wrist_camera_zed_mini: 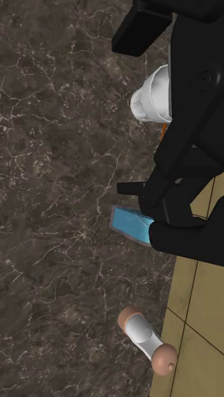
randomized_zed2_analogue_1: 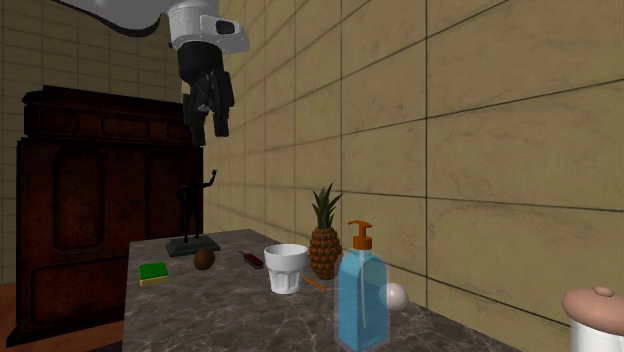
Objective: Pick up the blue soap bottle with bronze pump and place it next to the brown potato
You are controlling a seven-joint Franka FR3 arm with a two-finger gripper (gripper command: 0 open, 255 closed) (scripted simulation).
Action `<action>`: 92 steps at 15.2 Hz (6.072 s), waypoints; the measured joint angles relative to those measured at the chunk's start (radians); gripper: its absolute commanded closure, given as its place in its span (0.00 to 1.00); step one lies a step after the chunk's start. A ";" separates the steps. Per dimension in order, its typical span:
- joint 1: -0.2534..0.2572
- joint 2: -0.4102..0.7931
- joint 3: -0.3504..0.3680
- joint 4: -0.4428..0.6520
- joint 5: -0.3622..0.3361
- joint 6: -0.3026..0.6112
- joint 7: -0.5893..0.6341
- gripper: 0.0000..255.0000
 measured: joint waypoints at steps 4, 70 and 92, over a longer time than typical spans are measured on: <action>-0.010 0.039 -0.032 -0.026 -0.006 0.080 -0.020 0.00; 0.017 0.657 -0.379 0.143 0.213 0.661 -0.357 1.00; 0.011 0.594 -0.362 0.377 0.162 0.373 -0.288 1.00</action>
